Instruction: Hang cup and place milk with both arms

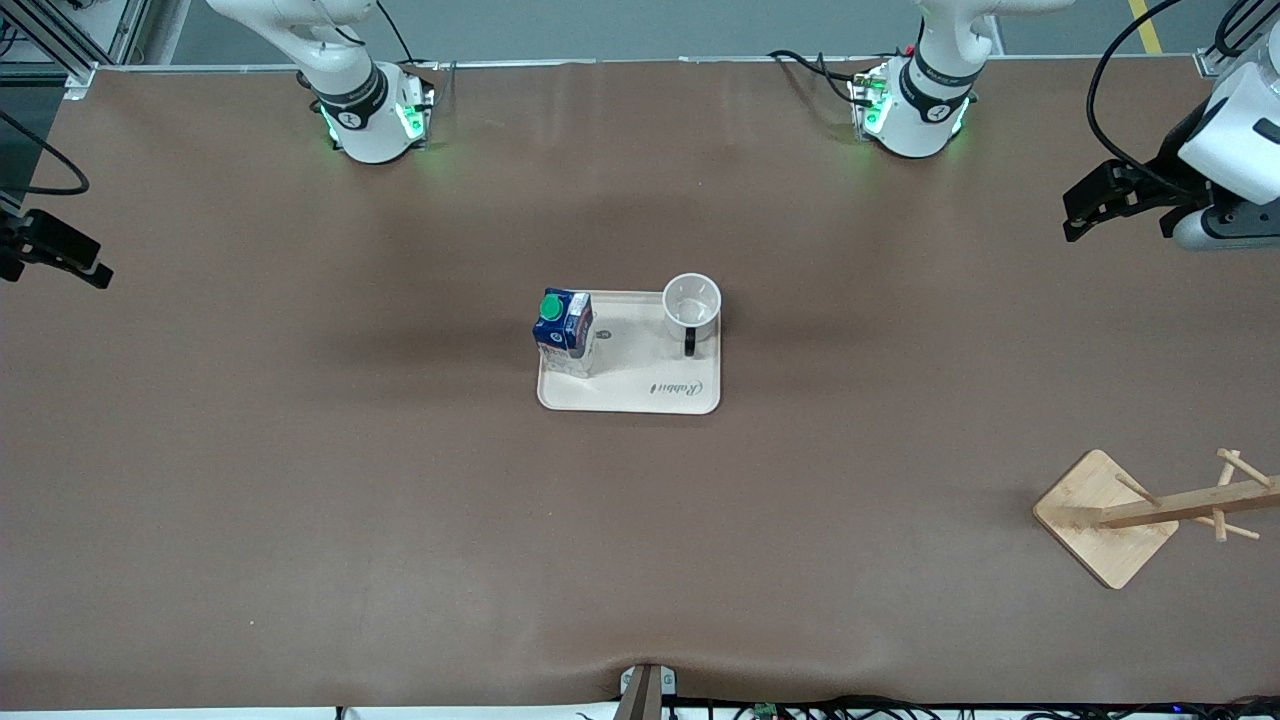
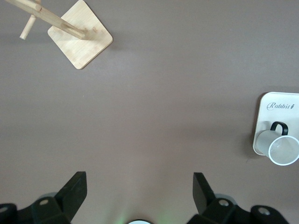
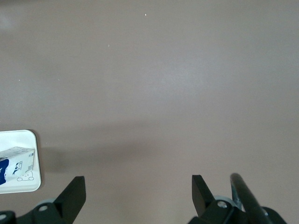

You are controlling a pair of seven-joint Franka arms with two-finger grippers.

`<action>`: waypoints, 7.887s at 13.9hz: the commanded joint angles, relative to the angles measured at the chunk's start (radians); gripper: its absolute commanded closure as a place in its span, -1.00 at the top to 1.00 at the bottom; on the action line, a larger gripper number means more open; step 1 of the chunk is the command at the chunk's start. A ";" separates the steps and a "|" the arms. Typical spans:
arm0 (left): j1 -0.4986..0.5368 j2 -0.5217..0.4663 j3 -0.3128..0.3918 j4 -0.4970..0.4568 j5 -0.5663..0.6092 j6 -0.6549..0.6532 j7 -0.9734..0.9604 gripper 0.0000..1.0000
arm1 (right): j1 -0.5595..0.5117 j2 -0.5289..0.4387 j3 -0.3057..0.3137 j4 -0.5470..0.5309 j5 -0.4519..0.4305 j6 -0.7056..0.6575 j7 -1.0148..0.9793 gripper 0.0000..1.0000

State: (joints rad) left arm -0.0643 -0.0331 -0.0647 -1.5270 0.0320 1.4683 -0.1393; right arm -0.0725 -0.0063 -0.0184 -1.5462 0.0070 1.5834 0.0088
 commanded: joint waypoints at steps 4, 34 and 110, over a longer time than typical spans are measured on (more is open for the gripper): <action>-0.006 0.007 0.000 0.024 0.037 -0.017 0.010 1.00 | -0.013 0.014 0.015 0.026 0.001 -0.023 0.010 1.00; -0.037 0.220 -0.570 -0.620 -0.029 0.842 -0.488 0.93 | -0.010 0.037 0.015 0.031 0.001 -0.017 0.005 1.00; 0.933 0.493 -0.573 0.107 -0.104 0.437 0.577 1.00 | -0.010 0.055 0.015 0.034 0.002 -0.022 0.002 1.00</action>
State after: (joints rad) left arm 0.8896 0.5022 -0.6300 -1.4192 -0.0846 1.9125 0.5193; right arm -0.0724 0.0347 -0.0108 -1.5362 0.0072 1.5777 0.0089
